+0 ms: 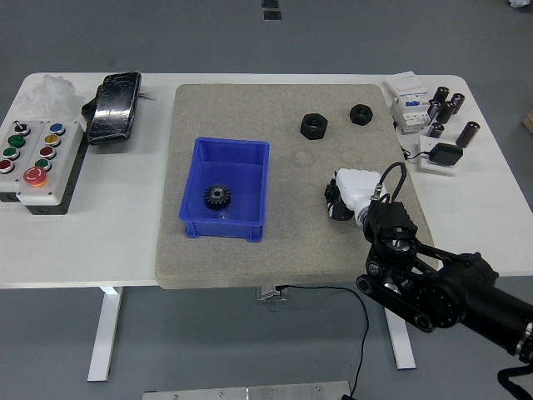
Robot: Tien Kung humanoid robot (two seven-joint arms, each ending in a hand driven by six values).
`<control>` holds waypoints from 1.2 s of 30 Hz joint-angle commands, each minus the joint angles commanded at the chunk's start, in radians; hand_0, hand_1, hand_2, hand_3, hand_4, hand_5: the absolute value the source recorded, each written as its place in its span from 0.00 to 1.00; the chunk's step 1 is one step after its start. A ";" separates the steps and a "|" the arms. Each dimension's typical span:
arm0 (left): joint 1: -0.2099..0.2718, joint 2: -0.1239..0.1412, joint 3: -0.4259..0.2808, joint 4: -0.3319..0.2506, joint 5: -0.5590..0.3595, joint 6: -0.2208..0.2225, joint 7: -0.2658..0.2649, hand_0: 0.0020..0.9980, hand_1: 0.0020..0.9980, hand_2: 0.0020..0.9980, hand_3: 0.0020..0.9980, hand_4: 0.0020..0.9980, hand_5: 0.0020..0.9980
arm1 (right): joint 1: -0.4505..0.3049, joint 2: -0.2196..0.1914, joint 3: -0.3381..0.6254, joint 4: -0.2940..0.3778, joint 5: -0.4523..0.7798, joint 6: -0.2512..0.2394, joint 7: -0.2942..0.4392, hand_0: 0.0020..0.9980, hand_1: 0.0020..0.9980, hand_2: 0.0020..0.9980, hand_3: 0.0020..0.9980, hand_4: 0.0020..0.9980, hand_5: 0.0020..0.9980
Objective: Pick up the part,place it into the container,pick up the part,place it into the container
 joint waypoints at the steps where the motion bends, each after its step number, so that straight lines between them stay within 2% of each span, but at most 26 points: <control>1: 0.000 0.000 0.000 0.000 0.000 0.000 0.000 0.61 0.52 0.56 0.63 0.54 0.51 | 0.003 -0.001 0.000 0.004 -0.004 0.000 0.000 0.31 0.49 0.37 0.46 0.34 0.06; 6: 0.000 0.001 -0.003 0.000 0.001 0.001 0.003 0.61 0.52 0.56 0.63 0.54 0.51 | 0.059 0.004 -0.010 0.062 -0.041 -0.001 0.000 0.31 0.49 0.37 0.45 0.34 0.07; 10: -0.001 0.002 -0.006 0.000 0.005 0.001 0.005 0.61 0.52 0.56 0.63 0.54 0.51 | 0.121 0.044 -0.050 0.104 -0.053 -0.027 0.000 0.31 0.49 0.36 0.44 0.33 0.08; 14: -0.002 0.003 -0.009 0.000 0.008 0.001 0.008 0.61 0.52 0.56 0.63 0.54 0.51 | 0.174 0.107 -0.123 0.116 0.003 -0.102 0.000 0.31 0.49 0.36 0.44 0.33 0.08; 15: -0.002 0.003 -0.009 0.000 0.008 0.001 0.009 0.61 0.52 0.56 0.63 0.54 0.51 | 0.184 0.122 -0.144 0.114 0.023 -0.125 0.000 0.33 0.50 0.45 0.47 0.39 0.01; 17: -0.002 0.003 -0.009 0.000 0.007 0.001 0.010 0.61 0.52 0.56 0.63 0.54 0.51 | 0.197 0.143 -0.180 0.110 0.047 -0.161 0.004 0.33 0.50 0.45 0.47 0.39 0.01; 20: -0.001 0.003 -0.010 0.000 0.007 0.002 0.012 0.61 0.52 0.56 0.63 0.54 0.51 | 0.209 0.168 -0.233 0.103 0.066 -0.186 0.005 0.33 0.50 0.45 0.47 0.39 0.01; 21: -0.001 0.004 -0.011 0.000 0.007 0.002 0.012 0.61 0.52 0.56 0.63 0.54 0.51 | 0.210 0.172 -0.242 0.100 0.067 -0.184 0.003 0.38 0.64 0.67 0.66 0.28 0.23; 26: 0.001 0.004 -0.018 0.000 0.012 0.003 0.016 0.61 0.52 0.56 0.63 0.54 0.51 | 0.211 0.183 -0.262 0.089 0.065 -0.133 0.000 0.38 0.64 0.67 0.66 0.28 0.23; 27: 0.001 0.004 -0.019 0.000 0.012 0.004 0.016 0.61 0.52 0.56 0.63 0.54 0.51 | 0.211 0.184 -0.263 0.088 0.065 -0.122 0.000 0.41 0.72 0.80 0.76 0.46 0.23; 32: 0.000 0.004 -0.019 0.000 0.013 0.003 0.017 0.61 0.52 0.56 0.63 0.54 0.51 | 0.211 0.184 -0.253 0.090 0.053 -0.065 0.000 0.41 0.72 0.80 0.76 0.46 0.23; 33: 0.000 0.004 -0.019 0.000 0.013 0.003 0.017 0.61 0.52 0.56 0.63 0.54 0.51 | 0.211 0.183 -0.249 0.090 0.050 -0.059 0.000 0.42 0.74 0.83 0.82 0.70 0.33; 36: 0.002 0.004 -0.021 0.000 0.014 0.003 0.018 0.61 0.52 0.56 0.63 0.54 0.51 | 0.211 0.181 -0.237 0.093 0.040 -0.043 0.000 0.42 0.74 0.83 0.82 0.70 0.33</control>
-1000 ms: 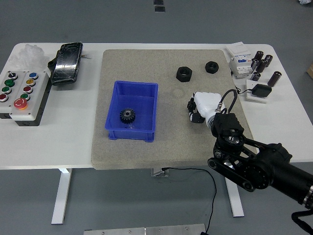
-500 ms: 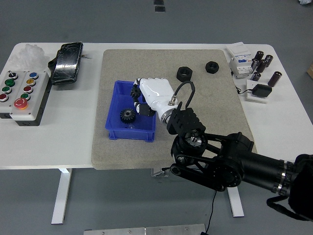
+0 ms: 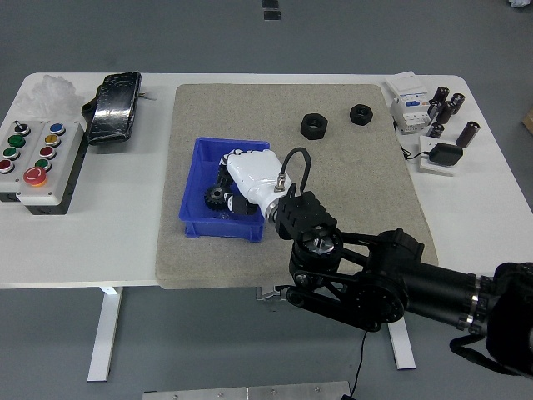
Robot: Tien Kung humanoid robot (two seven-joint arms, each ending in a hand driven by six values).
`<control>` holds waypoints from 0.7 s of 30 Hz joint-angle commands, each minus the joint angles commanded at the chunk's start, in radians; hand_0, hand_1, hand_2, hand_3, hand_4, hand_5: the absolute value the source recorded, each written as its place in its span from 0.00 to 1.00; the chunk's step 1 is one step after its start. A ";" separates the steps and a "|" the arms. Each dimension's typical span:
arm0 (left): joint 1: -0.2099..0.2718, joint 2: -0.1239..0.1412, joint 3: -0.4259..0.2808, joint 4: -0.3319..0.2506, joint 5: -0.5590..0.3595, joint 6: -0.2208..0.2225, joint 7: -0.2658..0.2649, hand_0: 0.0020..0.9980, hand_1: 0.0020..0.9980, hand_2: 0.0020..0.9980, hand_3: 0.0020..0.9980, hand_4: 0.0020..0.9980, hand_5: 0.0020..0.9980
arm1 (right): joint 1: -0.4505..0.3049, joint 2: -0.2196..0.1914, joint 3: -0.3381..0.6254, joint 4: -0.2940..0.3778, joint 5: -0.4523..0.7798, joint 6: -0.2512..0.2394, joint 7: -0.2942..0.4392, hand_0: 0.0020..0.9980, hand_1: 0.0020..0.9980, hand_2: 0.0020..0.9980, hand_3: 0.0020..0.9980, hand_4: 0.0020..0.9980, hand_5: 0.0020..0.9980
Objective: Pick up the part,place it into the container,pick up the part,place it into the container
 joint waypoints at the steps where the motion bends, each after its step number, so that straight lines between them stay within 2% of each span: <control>1: 0.000 0.000 -0.001 0.000 0.001 0.000 0.000 0.61 0.52 0.56 0.63 0.54 0.51 | 0.000 0.000 0.003 0.001 -0.004 0.005 0.000 0.42 0.74 0.83 0.82 0.70 0.33; 2: 0.001 0.000 -0.002 0.000 0.002 0.000 0.001 0.61 0.52 0.56 0.63 0.54 0.51 | -0.001 -0.001 0.007 0.001 -0.007 0.010 0.000 0.42 0.74 0.83 0.82 0.70 0.33; 3: 0.001 0.000 -0.003 0.000 0.002 0.000 0.001 0.61 0.52 0.56 0.63 0.54 0.52 | -0.001 -0.001 0.010 0.001 -0.010 0.013 0.000 0.41 0.72 0.84 0.90 0.74 0.32; 8: 0.000 0.000 -0.004 0.000 0.004 0.000 0.000 0.61 0.52 0.56 0.63 0.54 0.52 | -0.006 -0.005 0.032 -0.001 -0.024 0.019 0.000 0.41 0.72 0.84 0.90 0.74 0.32; 9: -0.001 0.001 -0.005 0.000 0.004 0.000 0.000 0.61 0.52 0.56 0.63 0.53 0.52 | -0.008 -0.007 0.039 0.000 -0.027 0.014 0.000 0.41 0.72 0.84 0.92 0.78 0.36; 13: -0.001 0.000 -0.005 0.000 0.006 -0.001 -0.002 0.61 0.52 0.56 0.63 0.53 0.52 | -0.036 -0.026 0.110 0.024 -0.058 -0.049 0.000 0.41 0.72 0.84 0.92 0.78 0.36; 14: -0.001 -0.001 -0.005 0.000 0.006 -0.001 -0.002 0.61 0.52 0.56 0.63 0.53 0.52 | -0.048 -0.035 0.130 0.035 -0.066 -0.066 0.000 0.41 0.72 0.84 0.92 0.78 0.36; 15: -0.001 -0.002 -0.004 0.000 0.005 -0.001 -0.003 0.61 0.52 0.56 0.63 0.53 0.52 | -0.065 -0.047 0.158 0.049 -0.076 -0.088 0.000 0.40 0.71 0.81 0.88 0.78 0.36; 17: 0.000 -0.005 -0.002 0.000 0.003 -0.001 -0.006 0.61 0.52 0.56 0.63 0.53 0.52 | -0.103 -0.074 0.215 0.080 -0.084 -0.132 0.004 0.40 0.71 0.81 0.88 0.78 0.36; 20: 0.003 -0.007 -0.002 0.000 0.001 -0.001 -0.009 0.61 0.52 0.56 0.63 0.53 0.52 | -0.166 -0.116 0.320 0.133 -0.046 -0.202 0.064 0.40 0.71 0.81 0.88 0.78 0.36; 21: 0.003 -0.007 -0.003 0.000 0.002 0.000 -0.010 0.61 0.52 0.56 0.63 0.53 0.51 | -0.186 -0.128 0.354 0.148 -0.027 -0.223 0.087 0.44 0.69 0.77 0.82 0.77 0.38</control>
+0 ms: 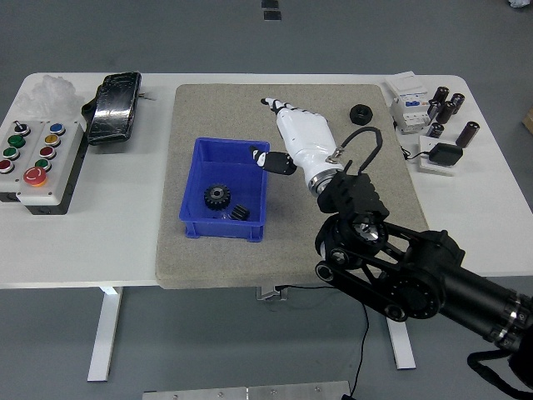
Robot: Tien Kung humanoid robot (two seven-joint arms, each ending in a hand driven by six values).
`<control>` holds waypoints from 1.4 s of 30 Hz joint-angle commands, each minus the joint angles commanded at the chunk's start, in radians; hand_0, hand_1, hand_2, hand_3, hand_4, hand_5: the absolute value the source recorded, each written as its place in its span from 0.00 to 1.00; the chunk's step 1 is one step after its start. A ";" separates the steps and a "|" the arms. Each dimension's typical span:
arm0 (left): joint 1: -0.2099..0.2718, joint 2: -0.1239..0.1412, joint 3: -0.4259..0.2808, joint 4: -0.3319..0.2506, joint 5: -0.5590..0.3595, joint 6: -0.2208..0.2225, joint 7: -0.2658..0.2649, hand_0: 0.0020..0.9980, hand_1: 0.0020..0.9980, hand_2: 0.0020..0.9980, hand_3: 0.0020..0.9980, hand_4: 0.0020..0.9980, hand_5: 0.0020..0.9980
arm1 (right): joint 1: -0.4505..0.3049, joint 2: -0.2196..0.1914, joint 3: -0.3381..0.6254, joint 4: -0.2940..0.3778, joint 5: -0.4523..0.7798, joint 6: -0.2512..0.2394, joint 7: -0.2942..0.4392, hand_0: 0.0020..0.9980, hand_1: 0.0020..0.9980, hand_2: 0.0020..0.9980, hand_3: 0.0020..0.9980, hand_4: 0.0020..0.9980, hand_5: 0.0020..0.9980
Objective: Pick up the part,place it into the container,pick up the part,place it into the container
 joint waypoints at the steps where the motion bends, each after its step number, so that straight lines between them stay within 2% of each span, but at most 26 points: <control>1: 0.000 0.000 -0.001 0.000 0.001 0.000 -0.001 0.61 0.52 0.56 0.63 0.53 0.51 | -0.020 -0.010 0.031 0.014 0.020 -0.021 0.023 0.44 0.69 0.77 0.82 0.77 0.38; 5: -0.001 0.003 -0.004 0.000 0.007 0.000 -0.004 0.61 0.52 0.56 0.63 0.53 0.51 | -0.122 -0.054 0.182 0.091 0.138 -0.109 0.155 0.44 0.69 0.77 0.82 0.77 0.38; 6: -0.001 0.004 -0.004 0.000 0.010 -0.001 -0.005 0.61 0.52 0.56 0.63 0.53 0.51 | -0.149 -0.062 0.218 0.111 0.170 -0.129 0.189 0.47 0.68 0.75 0.77 0.76 0.37; 9: -0.003 0.006 -0.005 0.000 0.016 -0.003 -0.008 0.61 0.52 0.56 0.63 0.53 0.51 | -0.236 -0.079 0.338 0.153 0.276 -0.165 0.300 0.47 0.68 0.75 0.77 0.76 0.37; 14: -0.011 0.007 0.012 0.000 0.004 -0.006 -0.019 0.61 0.52 0.56 0.63 0.54 0.50 | -0.377 -0.090 0.525 0.161 0.457 -0.165 0.473 0.49 0.68 0.74 0.74 0.76 0.37; 19: -0.009 0.004 0.013 0.000 0.002 -0.007 -0.020 0.61 0.52 0.56 0.63 0.54 0.50 | -0.501 -0.070 0.691 0.144 0.630 -0.147 0.626 0.50 0.68 0.74 0.74 0.76 0.37; 24: -0.010 0.006 0.013 0.000 0.006 -0.009 -0.022 0.61 0.52 0.56 0.63 0.54 0.50 | -0.572 -0.063 0.817 0.150 0.746 -0.148 0.731 0.50 0.67 0.73 0.73 0.75 0.38; 31: -0.010 0.009 0.025 0.000 -0.010 -0.009 -0.029 0.61 0.52 0.56 0.63 0.54 0.50 | -0.585 -0.059 0.925 0.163 0.786 -0.153 0.767 0.50 0.67 0.73 0.73 0.75 0.37; 35: -0.005 0.009 0.034 0.000 -0.028 -0.007 -0.035 0.61 0.52 0.56 0.63 0.54 0.50 | -0.578 -0.054 0.932 0.155 0.779 -0.155 0.761 0.50 0.67 0.73 0.73 0.75 0.37; 42: 0.001 0.006 0.017 0.000 -0.007 -0.007 -0.021 0.61 0.52 0.56 0.63 0.57 0.49 | -0.555 -0.059 0.906 0.143 0.784 -0.151 0.759 0.52 0.67 0.72 0.73 0.76 0.36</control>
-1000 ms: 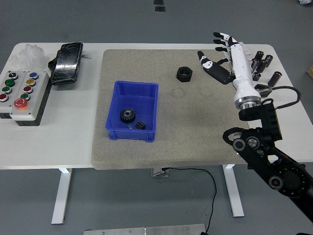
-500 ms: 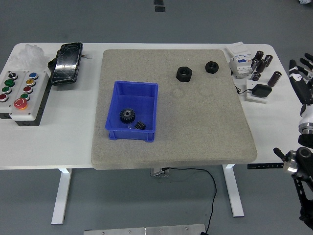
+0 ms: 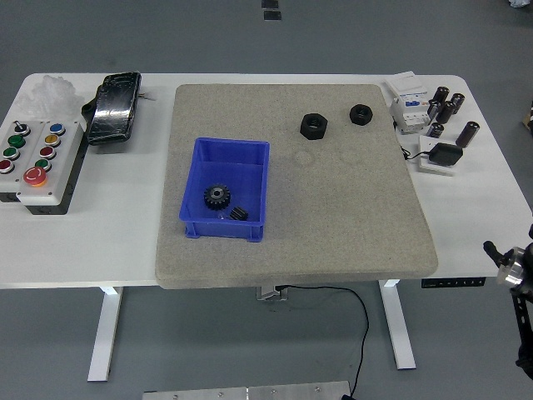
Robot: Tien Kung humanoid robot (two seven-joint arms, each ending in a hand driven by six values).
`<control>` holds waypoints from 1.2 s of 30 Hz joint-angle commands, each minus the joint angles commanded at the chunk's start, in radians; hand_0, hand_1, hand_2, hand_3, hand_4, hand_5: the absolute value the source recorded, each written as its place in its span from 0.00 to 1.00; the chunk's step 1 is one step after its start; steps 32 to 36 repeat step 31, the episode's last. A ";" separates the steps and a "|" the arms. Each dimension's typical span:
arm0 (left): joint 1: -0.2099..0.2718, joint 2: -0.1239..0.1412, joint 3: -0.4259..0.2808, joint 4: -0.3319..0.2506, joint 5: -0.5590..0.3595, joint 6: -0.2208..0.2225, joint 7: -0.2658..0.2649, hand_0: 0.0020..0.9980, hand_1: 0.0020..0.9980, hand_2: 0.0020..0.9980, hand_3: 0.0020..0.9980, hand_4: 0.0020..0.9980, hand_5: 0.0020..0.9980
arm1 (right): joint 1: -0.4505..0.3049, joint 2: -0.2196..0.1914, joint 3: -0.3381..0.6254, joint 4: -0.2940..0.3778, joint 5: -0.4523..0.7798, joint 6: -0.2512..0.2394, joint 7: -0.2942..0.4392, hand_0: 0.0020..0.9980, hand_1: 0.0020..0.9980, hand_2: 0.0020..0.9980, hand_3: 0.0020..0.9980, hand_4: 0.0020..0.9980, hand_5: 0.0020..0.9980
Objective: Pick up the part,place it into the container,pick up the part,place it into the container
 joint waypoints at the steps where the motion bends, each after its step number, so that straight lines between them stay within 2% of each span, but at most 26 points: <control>1: -0.001 0.002 0.001 0.000 -0.001 0.000 -0.001 0.61 0.52 0.56 0.63 0.57 0.49 | 0.001 -0.002 -0.004 -0.002 0.006 0.002 0.002 0.52 0.67 0.72 0.73 0.76 0.36; 8: -0.005 0.013 0.003 0.000 -0.007 0.002 -0.007 0.61 0.52 0.56 0.63 0.57 0.49 | 0.011 -0.007 -0.028 -0.015 0.068 0.022 0.044 0.52 0.67 0.72 0.73 0.75 0.36; 17: 0.000 0.007 -0.002 0.000 -0.005 0.000 -0.004 0.61 0.52 0.56 0.63 0.57 0.49 | 0.017 -0.012 -0.050 -0.009 0.077 0.028 0.047 0.52 0.67 0.72 0.73 0.75 0.35; 23: 0.006 0.019 -0.006 0.000 -0.013 0.003 -0.003 0.61 0.51 0.56 0.63 0.57 0.49 | 0.035 -0.012 -0.090 -0.063 0.151 0.024 0.073 0.52 0.66 0.72 0.73 0.76 0.35; 30: 0.008 0.015 -0.019 0.000 -0.007 0.004 0.006 0.61 0.51 0.56 0.63 0.57 0.49 | 0.064 -0.009 -0.152 -0.104 0.263 0.070 0.138 0.52 0.66 0.72 0.72 0.76 0.35; 36: 0.008 0.014 -0.019 0.000 -0.006 0.004 0.007 0.61 0.51 0.56 0.63 0.57 0.49 | 0.067 -0.010 -0.163 -0.109 0.272 0.075 0.142 0.52 0.66 0.72 0.72 0.76 0.35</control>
